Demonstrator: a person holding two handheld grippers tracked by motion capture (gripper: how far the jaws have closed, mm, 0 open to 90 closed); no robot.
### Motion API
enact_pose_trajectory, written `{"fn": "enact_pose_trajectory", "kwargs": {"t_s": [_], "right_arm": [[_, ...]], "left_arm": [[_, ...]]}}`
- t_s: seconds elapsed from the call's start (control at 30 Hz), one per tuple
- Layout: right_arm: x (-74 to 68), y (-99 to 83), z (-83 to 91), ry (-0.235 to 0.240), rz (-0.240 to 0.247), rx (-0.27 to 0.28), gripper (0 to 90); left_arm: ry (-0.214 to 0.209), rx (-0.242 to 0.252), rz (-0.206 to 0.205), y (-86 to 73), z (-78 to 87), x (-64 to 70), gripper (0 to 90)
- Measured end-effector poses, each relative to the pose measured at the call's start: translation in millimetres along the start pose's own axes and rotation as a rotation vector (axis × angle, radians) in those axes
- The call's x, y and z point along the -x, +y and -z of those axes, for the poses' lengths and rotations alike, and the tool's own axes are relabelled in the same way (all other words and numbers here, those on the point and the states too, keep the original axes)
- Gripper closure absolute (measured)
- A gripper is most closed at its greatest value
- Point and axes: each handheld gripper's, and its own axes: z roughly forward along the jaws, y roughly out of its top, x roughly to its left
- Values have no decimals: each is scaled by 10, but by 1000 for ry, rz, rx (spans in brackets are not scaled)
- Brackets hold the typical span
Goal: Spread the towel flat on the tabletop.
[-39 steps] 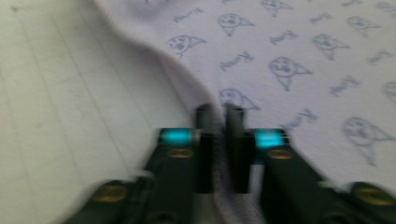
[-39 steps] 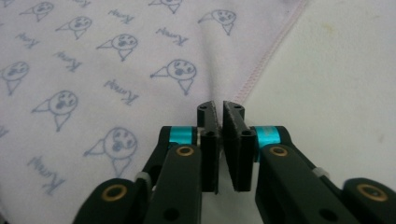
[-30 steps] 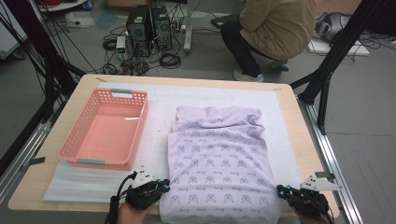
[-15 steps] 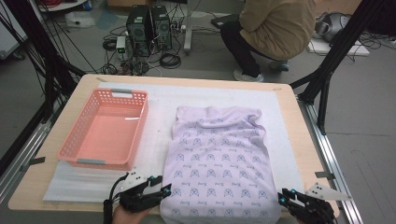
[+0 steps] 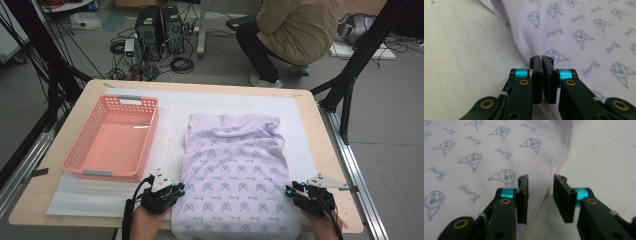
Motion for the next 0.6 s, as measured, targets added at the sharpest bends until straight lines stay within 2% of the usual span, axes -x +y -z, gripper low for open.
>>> {"fn": "enact_pose_trajectory", "kwargs": {"t_s": [0.13, 0.23, 0.27, 0.33, 0.37, 0.43, 0.53, 0.6], "right_arm": [[3, -10, 15, 12, -13, 1, 668], [-17, -19, 20, 13, -8, 2, 666], [-24, -20, 20, 13, -4, 2, 693], [-40, -22, 27, 41, 1, -4, 849], [-54, -27, 32, 61, 10, -6, 872], [-73, -38, 64, 70, 22, -17, 882], [-65, -107, 178, 80, 27, -35, 886], [-53, -176, 276, 77, 32, -44, 886]], "left_arm": [[-41, -2, 18, -152, 198, -10, 869], [-60, 12, 21, -216, 249, -12, 866], [-62, 13, 24, -216, 247, -13, 862], [-68, 23, 34, -213, 231, -14, 838], [-73, 32, 43, -211, 221, -17, 801], [-75, 54, 74, -195, 213, -33, 643], [-69, 105, 88, -154, 225, -51, 499], [-71, 123, 92, -120, 225, -64, 486]]}}
